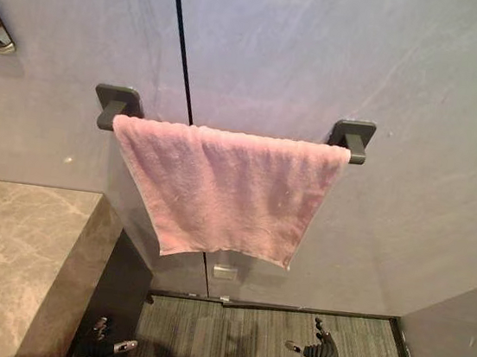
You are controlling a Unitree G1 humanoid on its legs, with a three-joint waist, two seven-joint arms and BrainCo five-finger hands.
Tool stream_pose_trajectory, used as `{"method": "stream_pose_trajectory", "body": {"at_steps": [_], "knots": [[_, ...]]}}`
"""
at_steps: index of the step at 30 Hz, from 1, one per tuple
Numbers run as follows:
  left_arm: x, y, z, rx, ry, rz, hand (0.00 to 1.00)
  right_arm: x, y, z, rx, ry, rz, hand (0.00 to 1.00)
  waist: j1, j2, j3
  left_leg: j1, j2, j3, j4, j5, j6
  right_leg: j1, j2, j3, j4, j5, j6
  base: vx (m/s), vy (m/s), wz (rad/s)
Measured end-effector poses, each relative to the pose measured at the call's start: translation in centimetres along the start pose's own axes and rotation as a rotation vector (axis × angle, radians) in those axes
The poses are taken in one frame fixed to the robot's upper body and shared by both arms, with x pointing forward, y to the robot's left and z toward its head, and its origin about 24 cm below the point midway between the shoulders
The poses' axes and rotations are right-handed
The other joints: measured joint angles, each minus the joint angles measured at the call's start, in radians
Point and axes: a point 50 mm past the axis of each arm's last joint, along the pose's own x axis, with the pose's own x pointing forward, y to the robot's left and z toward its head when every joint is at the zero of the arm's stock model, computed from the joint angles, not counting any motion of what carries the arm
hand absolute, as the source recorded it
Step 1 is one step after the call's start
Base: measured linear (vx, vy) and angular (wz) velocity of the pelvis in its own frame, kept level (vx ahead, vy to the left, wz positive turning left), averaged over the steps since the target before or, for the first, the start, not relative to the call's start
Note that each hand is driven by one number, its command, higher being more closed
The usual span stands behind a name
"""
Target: Organize washtable
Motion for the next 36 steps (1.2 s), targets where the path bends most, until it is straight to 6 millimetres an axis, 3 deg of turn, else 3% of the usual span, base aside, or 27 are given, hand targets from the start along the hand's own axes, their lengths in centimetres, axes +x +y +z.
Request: {"method": "stream_pose_trajectory", "body": {"at_steps": [8,15,18,21,22,24,26,27,29,30,31,32,33,34,36], "knots": [[-0.2,-0.1,-1.0,0.021,0.045,0.001,0.0,-0.2,0.4,-1.4,-0.001,0.071,0.011,0.0,-0.003,0.001,0.0,0.004,0.0,0.004,0.0,0.0,0.0,-0.001,0.0,0.003,0.008,-0.004,0.0,-0.01,-0.004,-0.01],[-0.1,-0.3,-0.8,0.017,0.041,-0.002,0.0,0.1,0.6,-0.7,-0.004,0.053,0.008,0.0,0.007,-0.002,0.016,-0.019,0.0,0.04,0.008,-0.011,-0.003,-0.079,0.002,0.043,0.091,-0.037,0.005,-0.04,-0.018,-0.16],[0.5,-0.4,1.1,0.024,-0.031,-0.001,0.0,0.7,1.0,1.0,-0.003,-0.003,0.017,0.0,0.023,-0.017,0.073,-0.102,0.001,0.072,0.157,-0.074,0.006,-0.167,-0.005,0.076,0.23,-0.077,0.015,-0.07,-0.02,-0.28],[1.2,-0.7,3.3,0.036,-0.107,-0.009,0.0,0.8,1.0,2.0,-0.004,-0.045,0.014,0.0,0.019,-0.009,0.087,-0.203,0.015,0.068,0.295,-0.116,0.016,-0.235,-0.012,0.086,0.328,-0.099,0.035,-0.06,-0.004,0.19],[1.4,-1.0,4.3,0.033,-0.143,-0.015,0.0,0.9,1.3,2.6,-0.008,-0.066,0.022,0.0,0.021,-0.006,0.095,-0.221,0.024,0.059,0.317,-0.124,0.027,-0.248,-0.017,0.09,0.433,-0.15,0.033,-0.07,-0.015,0.34],[1.7,-1.4,5.3,0.04,-0.182,-0.029,0.0,0.6,1.9,2.8,-0.015,-0.087,0.042,0.0,0.022,-0.01,0.095,-0.256,0.019,0.012,0.366,-0.136,0.017,-0.267,-0.044,0.096,0.666,-0.21,0.037,-0.07,-0.08,0.62],[1.7,-1.4,5.7,0.039,-0.197,-0.028,0.0,0.5,2.3,3.1,-0.004,-0.107,0.05,0.0,0.027,-0.035,0.078,-0.302,0.015,-0.018,0.403,-0.134,0.006,-0.258,-0.066,0.135,0.768,-0.222,0.054,-0.07,-0.24,0.62],[1.7,-1.4,5.7,0.039,-0.199,-0.026,0.0,0.6,2.6,3.5,-0.007,-0.12,0.061,0.0,0.031,-0.057,0.065,-0.359,0.006,-0.049,0.444,-0.124,-0.009,-0.219,-0.075,0.178,0.733,-0.249,0.069,-0.1,-0.276,0.67],[1.6,-1.9,5.6,0.025,-0.196,-0.029,0.0,0.8,2.4,4.0,-0.007,-0.132,0.054,0.0,0.054,-0.063,0.067,-0.407,0.005,-0.076,0.439,-0.077,-0.042,-0.164,-0.064,0.193,0.586,-0.357,0.056,-0.15,-0.284,0.56],[1.5,-2.3,5.6,0.016,-0.194,-0.035,0.0,0.8,2.4,4.1,-0.007,-0.135,0.052,0.0,0.062,-0.063,0.068,-0.415,0.01,-0.076,0.43,-0.06,-0.049,-0.153,-0.056,0.188,0.552,-0.375,0.048,-0.3,-0.388,0.31],[1.4,-3.3,5.6,-0.005,-0.194,-0.053,0.0,0.9,2.2,4.5,-0.005,-0.149,0.049,0.0,0.078,-0.043,0.069,-0.442,0.033,-0.1,0.412,-0.024,-0.069,-0.138,-0.032,0.163,0.478,-0.402,0.013,-0.36,-0.374,0.49],[1.4,-4.3,5.9,-0.02,-0.203,-0.074,0.0,1.1,1.8,5.2,0.002,-0.167,0.042,0.0,0.073,0.008,0.082,-0.461,0.07,-0.147,0.376,0.025,-0.091,-0.135,0.021,0.127,0.442,-0.381,-0.015,-0.38,-0.353,0.63],[1.4,-4.6,6.1,-0.019,-0.208,-0.084,0.0,1.2,1.7,5.3,0.004,-0.17,0.038,0.0,0.072,0.025,0.088,-0.458,0.085,-0.164,0.346,0.052,-0.098,-0.131,0.038,0.106,0.429,-0.365,-0.03,-0.34,-0.243,0.94],[1.4,-5.0,6.1,-0.01,-0.211,-0.1,0.0,1.2,1.6,5.3,0.017,-0.169,0.026,0.0,0.074,0.052,0.096,-0.439,0.116,-0.17,0.265,0.124,-0.101,-0.118,0.078,0.048,0.406,-0.335,-0.059,-0.33,-0.23,1.09],[1.4,-5.0,6.3,-0.011,-0.214,-0.095,0.0,1.1,1.5,5.0,0.032,-0.159,0.013,0.0,0.063,0.051,0.112,-0.412,0.153,-0.095,0.195,0.143,-0.07,-0.106,0.097,-0.031,0.391,-0.314,-0.089,-0.32,-0.209,1.07]]}}
